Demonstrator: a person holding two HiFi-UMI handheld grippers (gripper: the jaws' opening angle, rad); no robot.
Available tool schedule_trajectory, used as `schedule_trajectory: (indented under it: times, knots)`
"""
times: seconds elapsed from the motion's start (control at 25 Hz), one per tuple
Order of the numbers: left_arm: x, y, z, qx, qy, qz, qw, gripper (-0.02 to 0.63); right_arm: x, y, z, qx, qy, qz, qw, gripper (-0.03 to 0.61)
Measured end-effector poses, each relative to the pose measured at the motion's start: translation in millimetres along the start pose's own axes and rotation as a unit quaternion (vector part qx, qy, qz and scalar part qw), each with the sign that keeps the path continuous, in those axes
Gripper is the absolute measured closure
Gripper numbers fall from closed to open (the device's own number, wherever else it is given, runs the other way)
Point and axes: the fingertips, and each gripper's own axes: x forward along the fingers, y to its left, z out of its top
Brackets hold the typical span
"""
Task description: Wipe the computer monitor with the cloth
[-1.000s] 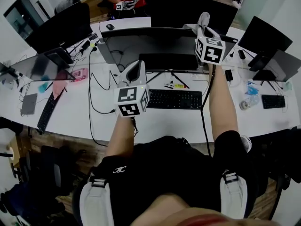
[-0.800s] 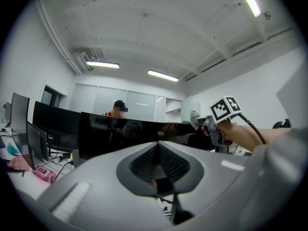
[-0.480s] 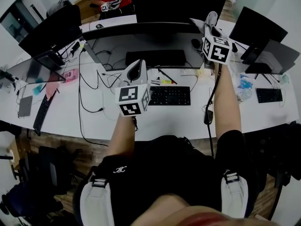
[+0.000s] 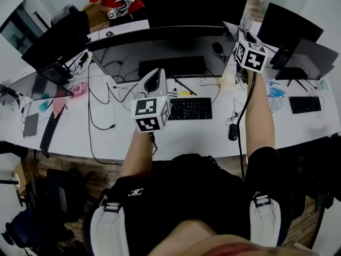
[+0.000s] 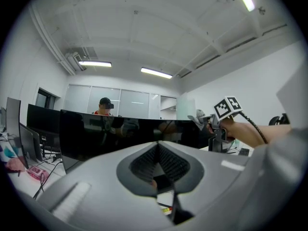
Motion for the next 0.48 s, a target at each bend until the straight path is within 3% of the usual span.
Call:
schedule_trajectory:
  times: [0.28,0.48]
  knots:
    - [5.9,-5.5,-5.4,0.004,0.009,0.003,0.9999,0.565,5.6,-17.2,-40.0,0.033,0.040,0.004,0.999,0.549]
    - [8.8,-8.7,-8.6,0.007,0.014,0.003,0.9999,0.565,9.4,-9.2,-64.0,0.029,0.059,0.020,0.998,0.549]
